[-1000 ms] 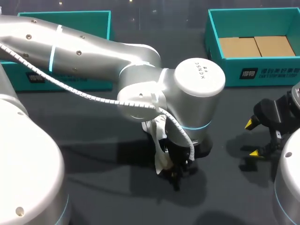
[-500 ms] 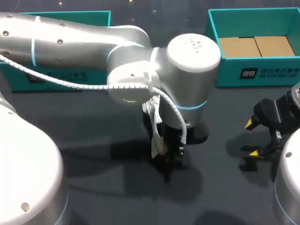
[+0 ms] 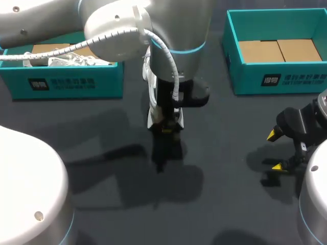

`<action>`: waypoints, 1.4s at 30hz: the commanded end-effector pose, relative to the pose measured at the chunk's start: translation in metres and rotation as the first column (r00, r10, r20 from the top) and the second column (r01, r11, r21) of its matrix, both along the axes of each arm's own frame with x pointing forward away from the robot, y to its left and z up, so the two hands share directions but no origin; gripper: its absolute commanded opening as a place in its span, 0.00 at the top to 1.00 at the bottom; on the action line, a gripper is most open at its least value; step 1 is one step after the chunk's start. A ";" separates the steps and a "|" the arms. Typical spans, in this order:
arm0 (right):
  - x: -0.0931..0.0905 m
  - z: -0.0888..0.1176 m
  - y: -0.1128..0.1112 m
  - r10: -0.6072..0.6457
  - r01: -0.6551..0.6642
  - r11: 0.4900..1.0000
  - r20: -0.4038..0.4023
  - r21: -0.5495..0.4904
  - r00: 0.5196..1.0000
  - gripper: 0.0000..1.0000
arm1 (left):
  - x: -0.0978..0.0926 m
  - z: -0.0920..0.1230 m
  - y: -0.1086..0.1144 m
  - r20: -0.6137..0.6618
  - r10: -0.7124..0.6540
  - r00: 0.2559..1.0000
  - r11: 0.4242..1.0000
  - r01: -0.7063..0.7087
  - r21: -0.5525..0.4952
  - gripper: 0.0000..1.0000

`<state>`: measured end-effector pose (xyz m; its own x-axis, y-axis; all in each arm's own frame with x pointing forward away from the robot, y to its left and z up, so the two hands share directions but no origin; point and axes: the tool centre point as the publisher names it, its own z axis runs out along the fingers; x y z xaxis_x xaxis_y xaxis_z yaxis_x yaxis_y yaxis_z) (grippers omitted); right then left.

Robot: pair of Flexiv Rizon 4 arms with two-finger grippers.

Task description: Take the shoe out of the shoebox, open the shoe tongue, remove and reinsert the insole, then place the shoe into the shoebox

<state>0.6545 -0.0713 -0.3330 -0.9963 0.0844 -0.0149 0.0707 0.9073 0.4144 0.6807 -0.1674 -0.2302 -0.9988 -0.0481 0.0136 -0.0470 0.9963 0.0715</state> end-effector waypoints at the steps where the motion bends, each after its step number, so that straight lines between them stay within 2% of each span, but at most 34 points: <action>1: -0.002 0.001 0.000 -0.001 0.001 1.000 0.002 -0.002 1.000 0.00 | -0.002 0.021 0.012 0.008 -0.001 1.000 1.000 0.001 -0.013 1.00; 9: -0.002 0.001 0.000 -0.001 0.001 1.000 0.002 -0.002 1.000 0.00 | -0.004 0.023 0.011 0.004 -0.006 1.000 1.000 0.006 -0.014 1.00; 13: -0.002 0.001 0.000 -0.001 0.001 1.000 0.002 -0.002 1.000 0.00 | 0.013 0.038 0.021 -0.033 0.028 0.999 0.999 -0.030 -0.041 1.00; 21: -0.002 0.001 0.000 -0.001 0.001 1.000 0.002 -0.002 1.000 0.00 | 0.074 0.069 0.087 -0.094 0.077 0.993 0.992 -0.085 -0.089 1.00; 27: -0.002 0.001 0.000 -0.001 0.001 1.000 0.002 -0.002 1.000 0.00 | 0.120 0.082 0.135 -0.075 0.068 0.995 0.994 -0.074 -0.080 1.00; 42: -0.002 0.001 0.000 -0.001 0.001 1.000 0.002 -0.002 1.000 0.00 | 0.241 0.080 0.278 -0.087 -0.024 0.996 0.998 0.019 -0.061 1.00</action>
